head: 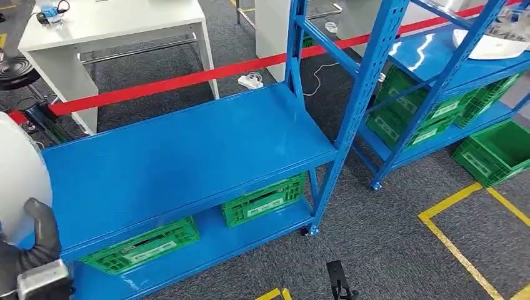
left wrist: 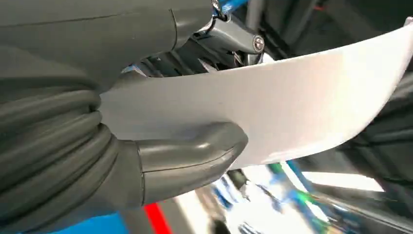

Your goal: Take the parts from the cabinet and place them on the table.

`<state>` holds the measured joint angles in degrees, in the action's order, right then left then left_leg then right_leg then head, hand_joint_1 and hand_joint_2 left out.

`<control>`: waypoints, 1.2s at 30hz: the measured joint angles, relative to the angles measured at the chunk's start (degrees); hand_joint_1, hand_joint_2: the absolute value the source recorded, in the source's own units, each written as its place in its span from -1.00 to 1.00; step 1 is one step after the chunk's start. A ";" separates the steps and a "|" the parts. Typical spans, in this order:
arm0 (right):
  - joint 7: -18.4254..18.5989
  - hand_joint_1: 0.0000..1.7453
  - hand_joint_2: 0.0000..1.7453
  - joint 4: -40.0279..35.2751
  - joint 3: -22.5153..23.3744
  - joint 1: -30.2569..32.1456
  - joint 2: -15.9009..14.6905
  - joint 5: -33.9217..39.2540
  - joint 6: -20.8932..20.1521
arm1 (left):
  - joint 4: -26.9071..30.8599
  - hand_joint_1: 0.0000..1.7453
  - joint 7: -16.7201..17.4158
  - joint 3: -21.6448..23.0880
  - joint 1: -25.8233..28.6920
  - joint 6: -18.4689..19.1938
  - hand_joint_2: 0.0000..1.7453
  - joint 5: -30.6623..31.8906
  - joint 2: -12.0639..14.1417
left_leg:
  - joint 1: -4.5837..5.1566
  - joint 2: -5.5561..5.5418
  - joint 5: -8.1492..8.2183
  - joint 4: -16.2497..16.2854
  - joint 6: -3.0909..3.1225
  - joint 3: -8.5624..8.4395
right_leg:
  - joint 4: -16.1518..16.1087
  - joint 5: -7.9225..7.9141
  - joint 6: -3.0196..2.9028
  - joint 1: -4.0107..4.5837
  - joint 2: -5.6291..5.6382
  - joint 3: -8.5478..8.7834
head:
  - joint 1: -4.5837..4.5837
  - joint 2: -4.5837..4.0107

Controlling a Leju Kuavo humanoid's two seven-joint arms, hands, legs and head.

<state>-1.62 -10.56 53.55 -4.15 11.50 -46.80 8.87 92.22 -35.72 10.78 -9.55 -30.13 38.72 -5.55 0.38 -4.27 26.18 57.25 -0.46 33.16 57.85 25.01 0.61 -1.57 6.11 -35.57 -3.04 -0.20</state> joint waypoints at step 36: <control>-6.43 -1.00 1.00 -0.09 -1.11 -1.16 -1.64 -3.10 1.88 | 18.96 1.00 -4.45 5.70 10.60 16.52 1.00 -24.73 4.65 | -0.51 4.11 5.08 8.86 -1.54 -1.58 | 2.78 0.00 -1.99 0.52 -6.12 -2.71 | -0.74 0.00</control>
<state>-8.04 -10.64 52.43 -5.30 9.86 -49.90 10.75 111.19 -40.17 16.48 1.05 -13.62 13.99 -0.90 -0.13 -0.16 31.25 66.11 -2.00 31.58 60.63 25.01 -1.38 -1.05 0.00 -38.28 -3.78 -0.20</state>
